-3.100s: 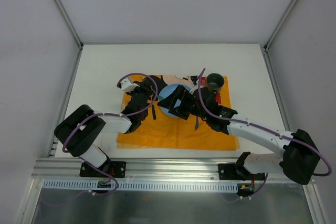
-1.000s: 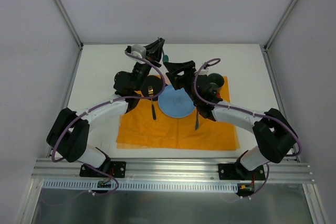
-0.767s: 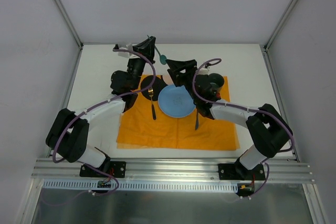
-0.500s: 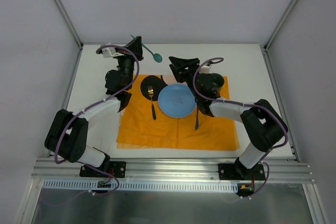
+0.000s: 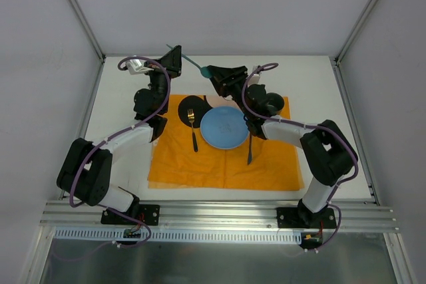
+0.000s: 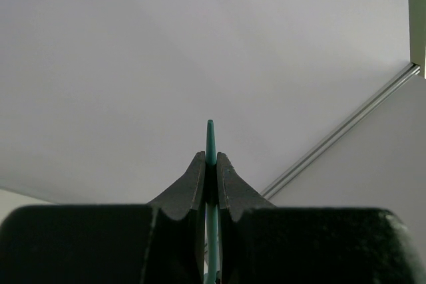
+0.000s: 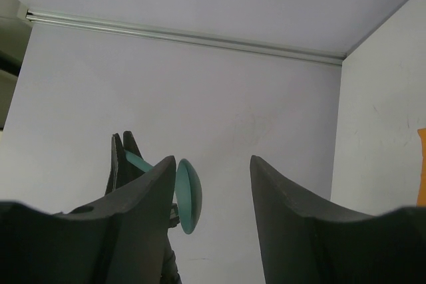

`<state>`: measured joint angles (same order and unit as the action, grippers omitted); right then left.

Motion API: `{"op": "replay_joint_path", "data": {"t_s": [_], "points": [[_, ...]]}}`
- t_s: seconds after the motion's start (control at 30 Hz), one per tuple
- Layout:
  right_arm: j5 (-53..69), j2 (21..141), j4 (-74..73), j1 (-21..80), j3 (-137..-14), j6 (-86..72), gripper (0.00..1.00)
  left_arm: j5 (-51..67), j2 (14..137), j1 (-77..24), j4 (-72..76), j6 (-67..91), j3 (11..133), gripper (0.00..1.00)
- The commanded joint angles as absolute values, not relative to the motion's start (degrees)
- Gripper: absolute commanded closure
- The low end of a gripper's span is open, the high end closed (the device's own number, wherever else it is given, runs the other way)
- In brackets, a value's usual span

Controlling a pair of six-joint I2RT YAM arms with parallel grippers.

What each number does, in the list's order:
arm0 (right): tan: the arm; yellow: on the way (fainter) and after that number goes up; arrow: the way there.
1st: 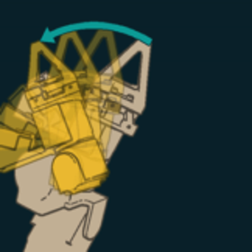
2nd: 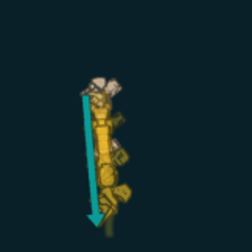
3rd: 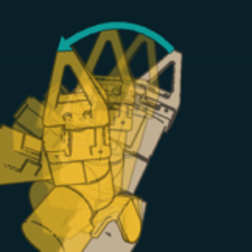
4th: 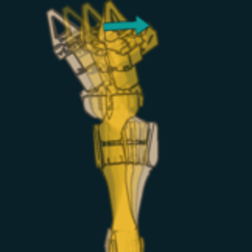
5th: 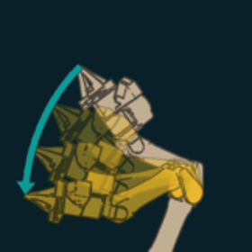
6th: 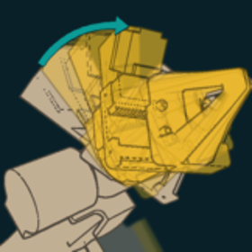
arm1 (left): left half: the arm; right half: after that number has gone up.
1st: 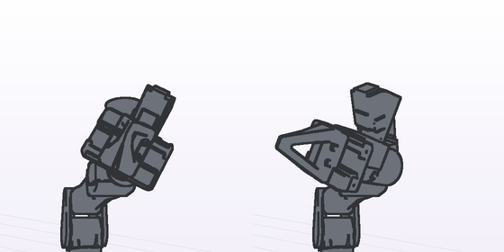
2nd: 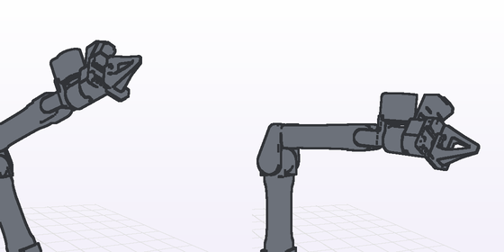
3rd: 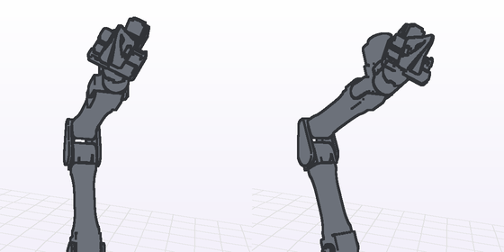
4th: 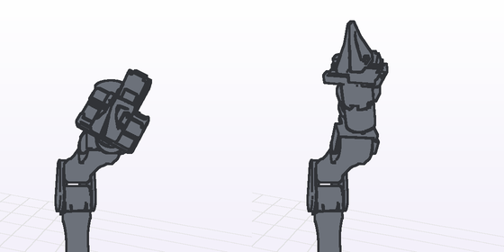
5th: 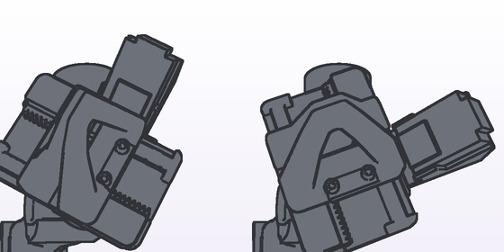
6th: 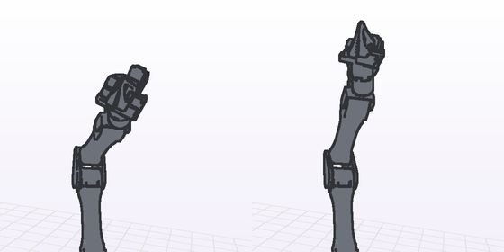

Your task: Set the dinner table for one person

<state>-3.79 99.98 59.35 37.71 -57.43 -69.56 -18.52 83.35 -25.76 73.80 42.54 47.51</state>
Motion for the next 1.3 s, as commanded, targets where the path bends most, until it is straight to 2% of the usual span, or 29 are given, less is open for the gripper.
{"op": "replay_joint_path", "data": {"t_s": [0.0,0.13,0.23,0.27,0.43,0.47,0.53,0.8,1.03,1.27], "points": [[-2.7,98.7,62.8,37.6,-58.1,-69.7,0.50,-18.4,83.8,-25.0,96.4,46.4,48.0,1.00],[-2.5,98.3,61.9,37.4,-58.3,-69.3,0.53,-18.1,84.2,-25.0,96.4,46.1,47.9,1.00],[-2.7,98.5,62.0,37.5,-58.0,-69.6,0.59,-17.8,84.6,-25.0,96.5,46.3,47.7,1.00],[-2.8,98.6,62.0,37.6,-58.0,-69.7,0.65,-17.8,84.6,-25.1,96.4,46.2,47.6,1.00],[-3.3,98.3,61.8,37.6,-57.0,-69.8,0.81,-17.4,84.9,-25.2,96.4,46.0,47.5,1.00],[-3.2,98.2,61.6,37.6,-57.0,-69.9,0.88,-17.4,84.9,-25.2,96.4,45.9,47.5,1.00],[-3.2,97.9,60.9,37.6,-56.9,-69.8,0.94,-17.3,85.1,-25.2,96.4,46.0,47.5,1.00],[-2.7,97.3,59.4,36.6,-56.8,-69.3,0.98,-15.4,83.8,-25.2,96.4,45.3,45.8,1.00],[-0.6,96.6,55.6,33.2,-58.4,-68.6,0.99,-8.6,77.9,-25.2,96.3,42.6,41.4,1.00],[1.7,96.7,52.5,32.1,-61.3,-67.1,1.00,-5.3,73.8,-26.4,96.3,49.5,37.4,1.00]]}}
